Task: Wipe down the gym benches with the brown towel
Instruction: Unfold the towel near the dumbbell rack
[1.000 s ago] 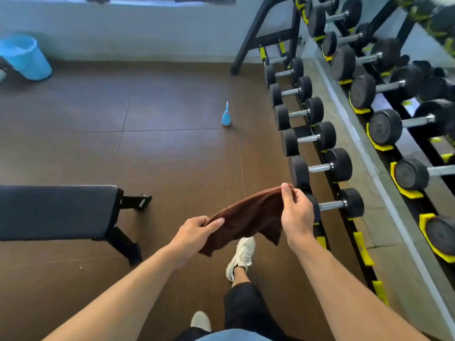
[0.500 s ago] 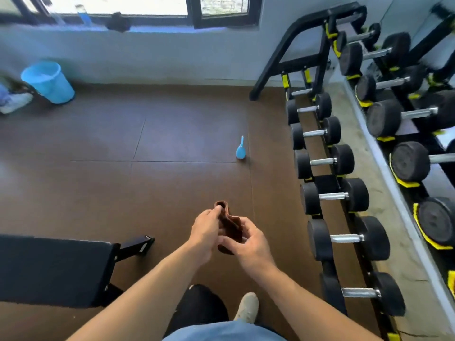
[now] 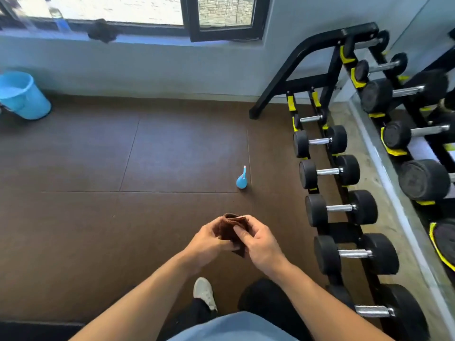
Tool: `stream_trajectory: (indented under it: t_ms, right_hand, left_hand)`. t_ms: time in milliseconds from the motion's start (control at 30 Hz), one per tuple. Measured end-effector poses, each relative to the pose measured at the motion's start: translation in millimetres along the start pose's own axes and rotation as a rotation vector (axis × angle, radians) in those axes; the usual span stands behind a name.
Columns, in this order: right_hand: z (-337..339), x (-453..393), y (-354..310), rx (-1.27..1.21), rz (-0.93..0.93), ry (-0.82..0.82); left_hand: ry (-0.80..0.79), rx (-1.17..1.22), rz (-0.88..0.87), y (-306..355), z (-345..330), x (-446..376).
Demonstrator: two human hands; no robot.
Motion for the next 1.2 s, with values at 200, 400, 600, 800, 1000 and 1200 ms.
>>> stream_trajectory:
  t_ms: [200, 400, 600, 800, 1000, 1200]
  right_hand:
    - [57.7, -81.3, -66.8, 0.186, 0.136, 0.227]
    - [135.0, -185.5, -114.0, 0.340, 0.054, 0.158]
    - [188.6, -267.7, -162.0, 0.222, 0.062, 0.100]
    - [239.1, -366.9, -184.3, -0.448, -0.089, 0.113]
    - [270.1, -528.7, -74.8, -0.542, -0.386, 0.426]
    - [236.5, -672.4, 76.9, -0.645, -0.623, 0.486]
  left_hand:
    - [0.149, -0.080, -0.133, 26.9, 10.8, -116.6]
    - [0.075, -0.194, -0.165, 40.5, 7.2, -243.7]
    - [0.026, -0.278, 0.018, 29.5, 3.0, -361.5]
    - [-0.041, -0.430, 0.157, -39.3, 33.6, -446.5]
    - [-0.009, -0.458, 0.318, -136.3, 104.7, -552.2]
    - [-0.071, -0.615, 0.310, -268.1, 146.1, -660.3]
Point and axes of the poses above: each hand's wrist, its own x-axis away from the middle knuckle, its own z-axis out of the back of the hand, y = z × x, the point moved 2 cm from there along -x, towards the middle knuckle, and after that the axes turned 15 degrees about -z, right-handed, at the moved point
